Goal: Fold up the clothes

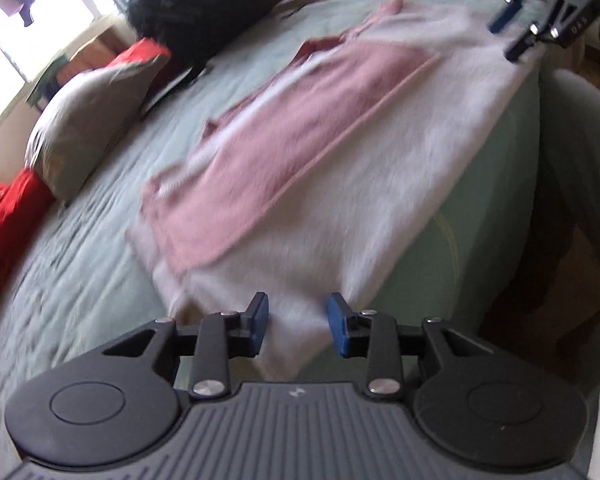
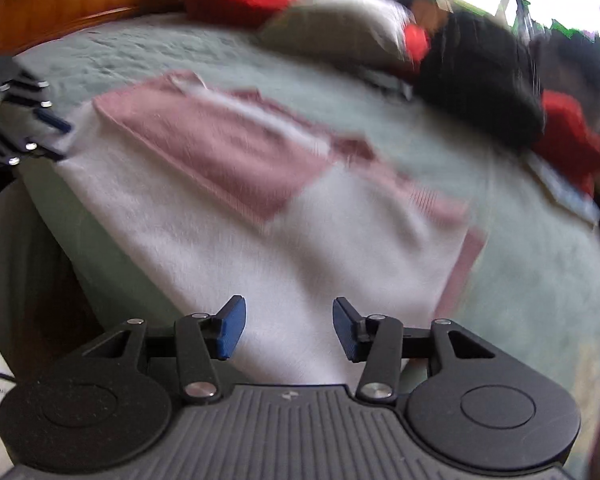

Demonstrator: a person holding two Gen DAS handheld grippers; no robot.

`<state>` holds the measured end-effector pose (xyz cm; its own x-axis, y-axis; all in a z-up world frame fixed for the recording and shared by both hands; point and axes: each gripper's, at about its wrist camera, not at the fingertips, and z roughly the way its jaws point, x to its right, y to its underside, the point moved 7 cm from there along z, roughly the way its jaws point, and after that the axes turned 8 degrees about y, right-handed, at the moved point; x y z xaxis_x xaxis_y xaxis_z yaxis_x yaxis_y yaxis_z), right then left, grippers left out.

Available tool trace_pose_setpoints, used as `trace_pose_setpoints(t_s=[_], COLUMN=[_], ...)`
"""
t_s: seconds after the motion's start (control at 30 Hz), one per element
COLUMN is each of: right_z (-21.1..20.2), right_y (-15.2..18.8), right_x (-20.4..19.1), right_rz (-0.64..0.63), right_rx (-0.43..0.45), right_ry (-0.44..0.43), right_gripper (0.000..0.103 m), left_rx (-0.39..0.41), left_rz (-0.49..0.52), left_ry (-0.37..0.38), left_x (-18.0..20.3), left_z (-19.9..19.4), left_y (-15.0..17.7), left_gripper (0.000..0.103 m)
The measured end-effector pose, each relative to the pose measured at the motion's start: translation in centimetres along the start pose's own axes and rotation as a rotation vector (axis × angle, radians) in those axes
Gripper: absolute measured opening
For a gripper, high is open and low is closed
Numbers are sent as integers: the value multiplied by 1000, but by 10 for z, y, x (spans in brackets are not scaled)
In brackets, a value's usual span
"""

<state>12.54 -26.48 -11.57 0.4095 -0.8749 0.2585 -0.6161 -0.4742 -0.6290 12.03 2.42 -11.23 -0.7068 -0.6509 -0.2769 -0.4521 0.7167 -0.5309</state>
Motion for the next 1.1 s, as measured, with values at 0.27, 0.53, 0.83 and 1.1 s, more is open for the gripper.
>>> trace_pose_setpoints(t_s=[0.27, 0.53, 0.83, 1.1], right_z=[-1, 24, 60, 67], right_y=[-12, -66, -16, -22], right_x=[25, 37, 46, 34], right_rz=[152, 285, 473, 417], right_rx=[34, 134, 108, 91], right_ry=[5, 8, 84, 143], right_gripper=[72, 88, 98, 103], left_rx=[99, 245, 193, 265], left_rz=[-168, -349, -636, -539], left_ry=[-29, 103, 131, 191], left_x=[-35, -61, -88, -67], left_z=[-32, 3, 46, 40], left_y=[-17, -76, -28, -88], left_gripper=[66, 82, 83, 94])
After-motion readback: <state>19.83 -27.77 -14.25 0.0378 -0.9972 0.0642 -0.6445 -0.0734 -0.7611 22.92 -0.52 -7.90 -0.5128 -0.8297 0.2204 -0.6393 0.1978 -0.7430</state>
